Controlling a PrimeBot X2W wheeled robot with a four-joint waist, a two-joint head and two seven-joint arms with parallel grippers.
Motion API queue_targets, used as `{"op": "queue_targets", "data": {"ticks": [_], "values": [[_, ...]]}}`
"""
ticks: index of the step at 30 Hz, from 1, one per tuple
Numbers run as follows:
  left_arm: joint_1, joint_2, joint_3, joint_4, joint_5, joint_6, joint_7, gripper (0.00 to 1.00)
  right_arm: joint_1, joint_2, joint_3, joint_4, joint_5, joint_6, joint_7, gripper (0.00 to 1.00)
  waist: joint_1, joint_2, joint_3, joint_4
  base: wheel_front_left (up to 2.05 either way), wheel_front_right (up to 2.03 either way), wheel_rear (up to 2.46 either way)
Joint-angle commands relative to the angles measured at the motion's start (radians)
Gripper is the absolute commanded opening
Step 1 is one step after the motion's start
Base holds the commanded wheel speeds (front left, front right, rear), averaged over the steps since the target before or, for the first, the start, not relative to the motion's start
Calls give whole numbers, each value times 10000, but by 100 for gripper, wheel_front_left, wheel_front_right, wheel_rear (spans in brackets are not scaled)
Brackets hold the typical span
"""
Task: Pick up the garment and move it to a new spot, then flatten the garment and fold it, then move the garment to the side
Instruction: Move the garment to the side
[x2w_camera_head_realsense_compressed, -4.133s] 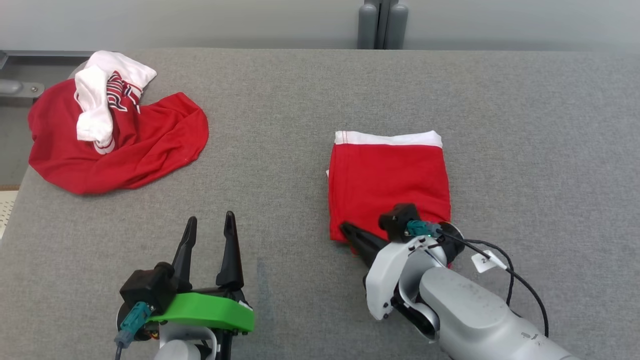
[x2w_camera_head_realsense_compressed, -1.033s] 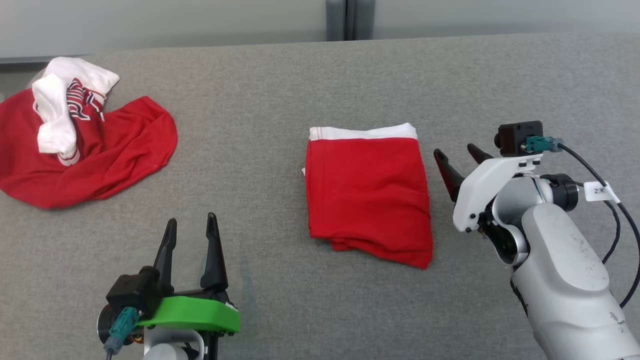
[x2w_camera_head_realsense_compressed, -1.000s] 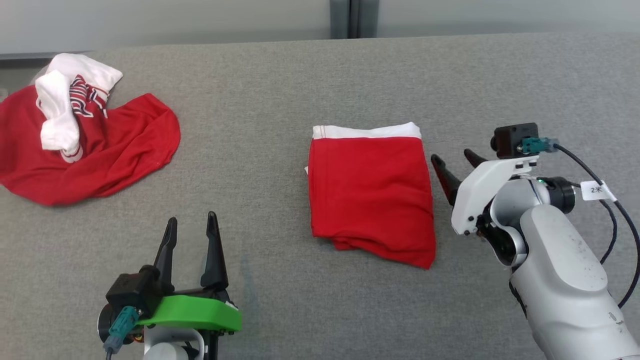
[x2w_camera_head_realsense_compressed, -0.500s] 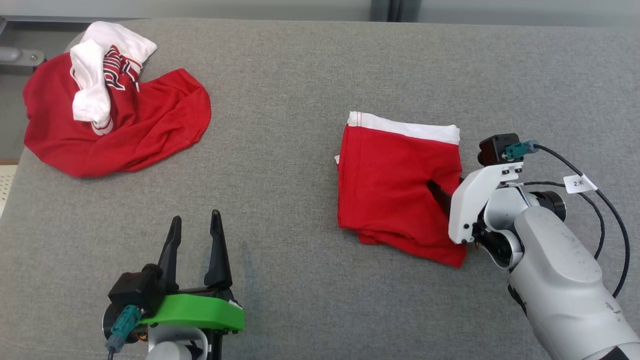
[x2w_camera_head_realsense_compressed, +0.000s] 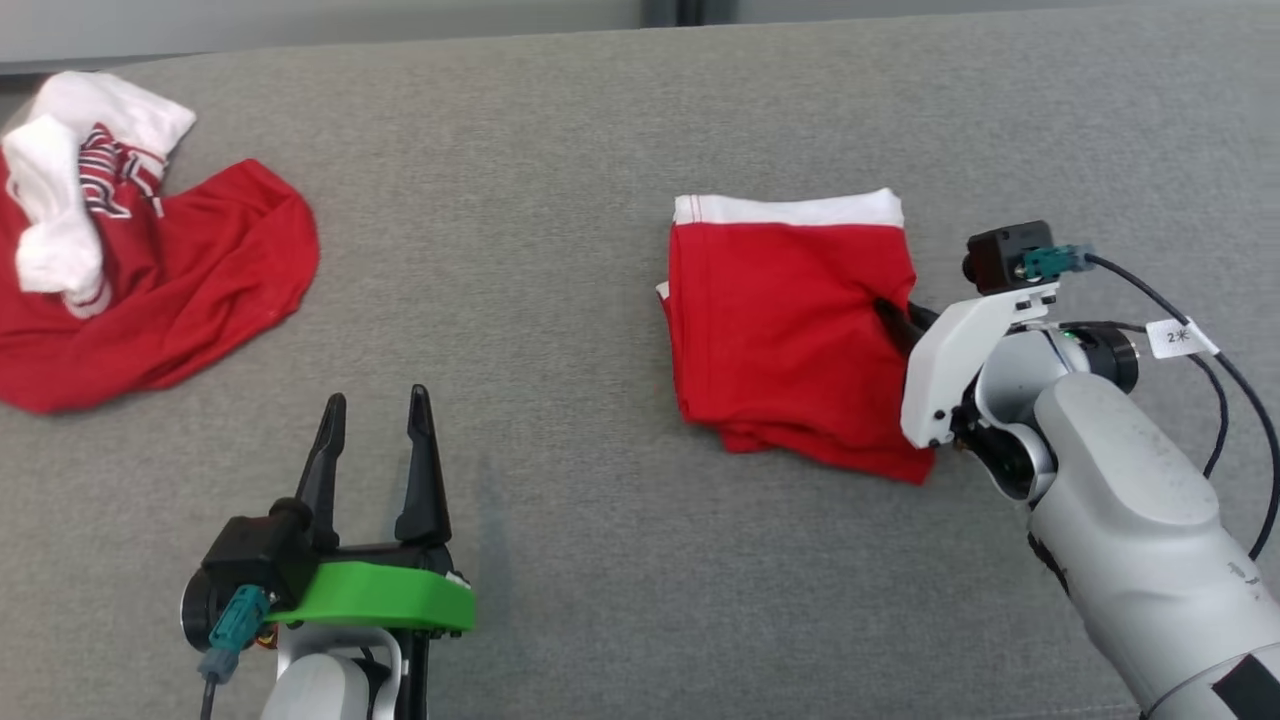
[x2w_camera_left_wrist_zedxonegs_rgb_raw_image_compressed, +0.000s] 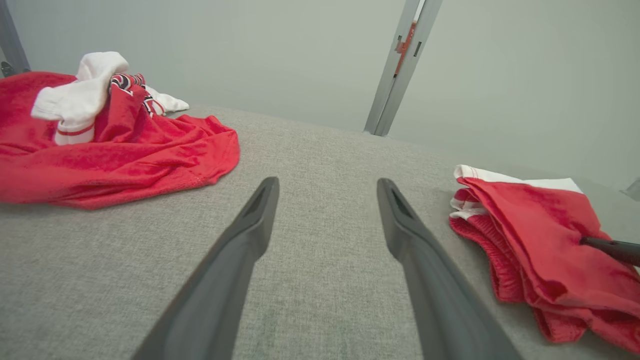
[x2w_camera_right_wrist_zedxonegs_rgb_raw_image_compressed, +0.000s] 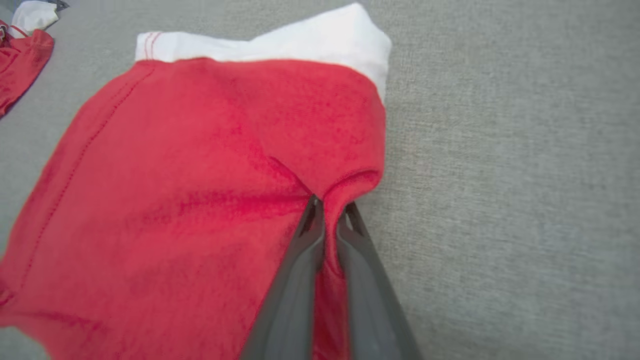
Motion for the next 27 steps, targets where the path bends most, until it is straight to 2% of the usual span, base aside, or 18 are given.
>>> {"op": "queue_targets", "data": {"ticks": [1,8,14,20,27], "values": [[-219,35,113,-34,162,-73,-4,100,-173,-86,22,-34,113,-14,-179,0,0,-1,386,-1189,0,0,0],[-627,60,280,54,803,-380,-4,100,-609,-336,58,41,214,-14,-1152,0,0,-1,1050,-3150,0,0,0],[-961,246,336,170,1190,-612,-4,100,-801,-205,100,333,291,-14,-1821,0,0,-1,1455,-4237,0,0,0],[-1120,400,377,218,1382,-712,-4,100,-1044,30,265,721,438,-14,-2381,0,0,-1,1616,-4610,0,0,0],[-1246,398,357,221,1432,-706,-4,100,-1795,-114,666,1292,155,-14,-2763,0,0,-1,1537,-4118,0,0,0]]}}
